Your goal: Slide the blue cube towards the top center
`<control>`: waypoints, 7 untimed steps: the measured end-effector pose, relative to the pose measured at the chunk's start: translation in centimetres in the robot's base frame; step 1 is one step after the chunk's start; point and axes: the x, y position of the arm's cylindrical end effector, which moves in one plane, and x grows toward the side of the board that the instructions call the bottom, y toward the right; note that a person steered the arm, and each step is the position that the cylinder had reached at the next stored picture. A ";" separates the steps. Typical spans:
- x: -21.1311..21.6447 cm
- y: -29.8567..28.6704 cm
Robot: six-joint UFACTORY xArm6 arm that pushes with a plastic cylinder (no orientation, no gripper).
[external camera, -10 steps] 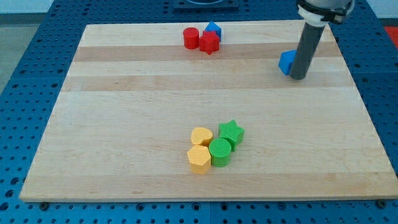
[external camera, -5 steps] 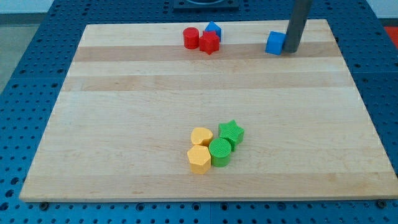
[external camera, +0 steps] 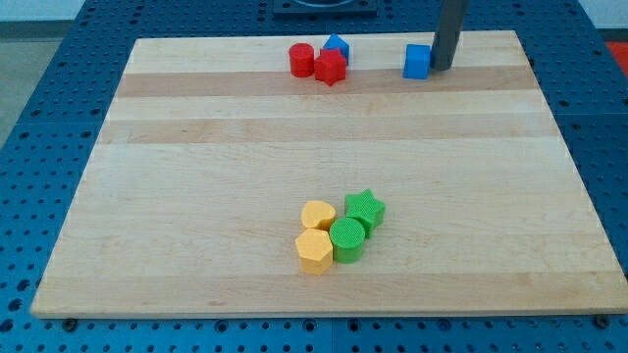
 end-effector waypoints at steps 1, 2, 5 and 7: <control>0.0 -0.9; 0.0 -1.6; 0.1 -5.6; 0.1 -8.1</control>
